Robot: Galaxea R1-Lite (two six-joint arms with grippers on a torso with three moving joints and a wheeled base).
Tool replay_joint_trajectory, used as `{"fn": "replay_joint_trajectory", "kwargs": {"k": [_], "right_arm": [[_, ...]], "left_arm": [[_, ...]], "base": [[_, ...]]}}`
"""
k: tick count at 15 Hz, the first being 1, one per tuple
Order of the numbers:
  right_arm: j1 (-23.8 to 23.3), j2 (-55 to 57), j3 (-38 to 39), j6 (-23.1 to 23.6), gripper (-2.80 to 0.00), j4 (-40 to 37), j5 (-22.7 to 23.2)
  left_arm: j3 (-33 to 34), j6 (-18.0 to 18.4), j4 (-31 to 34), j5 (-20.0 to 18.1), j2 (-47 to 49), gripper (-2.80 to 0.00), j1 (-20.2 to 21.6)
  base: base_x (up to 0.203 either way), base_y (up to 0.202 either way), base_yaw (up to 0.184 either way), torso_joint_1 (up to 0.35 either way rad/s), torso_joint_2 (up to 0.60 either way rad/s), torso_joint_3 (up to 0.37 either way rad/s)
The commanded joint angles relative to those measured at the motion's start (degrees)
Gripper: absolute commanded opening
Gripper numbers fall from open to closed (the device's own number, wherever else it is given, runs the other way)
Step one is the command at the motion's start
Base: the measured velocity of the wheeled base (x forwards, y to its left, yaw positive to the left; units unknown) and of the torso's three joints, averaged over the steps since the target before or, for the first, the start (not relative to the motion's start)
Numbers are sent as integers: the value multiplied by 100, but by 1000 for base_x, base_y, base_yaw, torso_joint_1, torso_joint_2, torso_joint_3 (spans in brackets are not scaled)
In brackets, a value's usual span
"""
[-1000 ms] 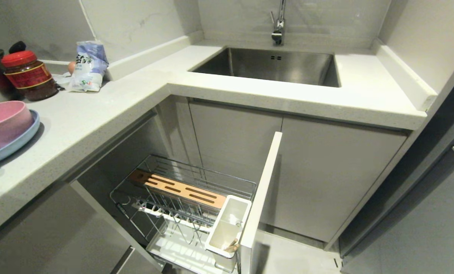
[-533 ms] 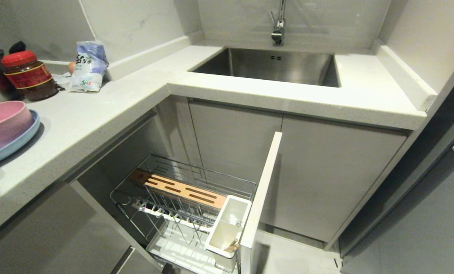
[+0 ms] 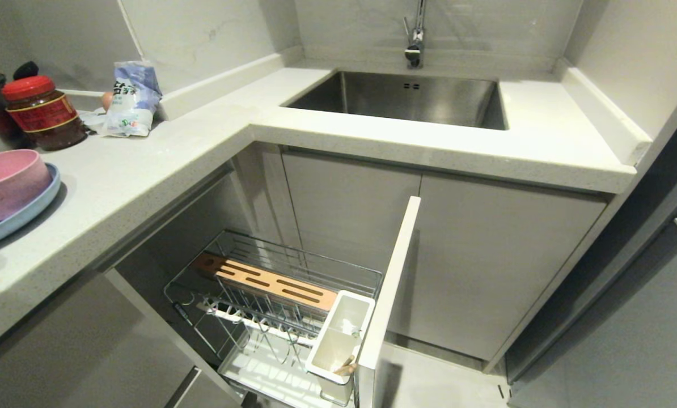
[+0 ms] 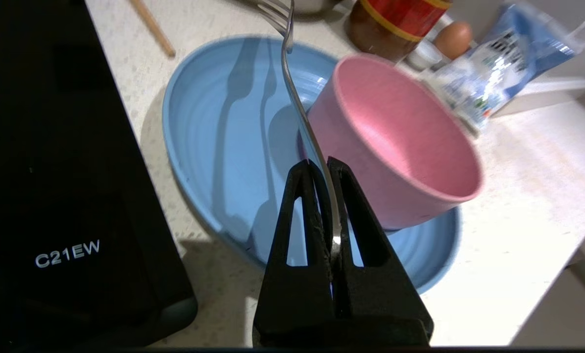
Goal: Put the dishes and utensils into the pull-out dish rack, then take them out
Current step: Close the cupboard
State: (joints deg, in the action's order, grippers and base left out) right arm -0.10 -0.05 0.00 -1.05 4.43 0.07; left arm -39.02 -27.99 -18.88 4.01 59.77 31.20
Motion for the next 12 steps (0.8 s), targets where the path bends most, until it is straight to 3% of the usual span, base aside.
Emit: {"fn": "replay_joint_trajectory", "kwargs": {"k": [1, 2, 7, 12], "right_arm": [[1, -4, 149, -1, -280, 5, 1], [1, -4, 149, -1, -280, 5, 1], [1, -4, 149, -1, -280, 5, 1], [1, -4, 149, -1, -280, 5, 1]], "left_arm": [[-24, 91, -10, 3, -143, 0, 1], [-18, 226, -10, 3, -158, 0, 1], [-106, 243, -19, 7, -242, 0, 15], [-1544, 387, 52, 136, -590, 0, 0]], "base": [[0, 0, 0, 0, 0, 0], [0, 0, 0, 0, 0, 0], [0, 0, 0, 0, 0, 0], [0, 0, 0, 0, 0, 0]]}}
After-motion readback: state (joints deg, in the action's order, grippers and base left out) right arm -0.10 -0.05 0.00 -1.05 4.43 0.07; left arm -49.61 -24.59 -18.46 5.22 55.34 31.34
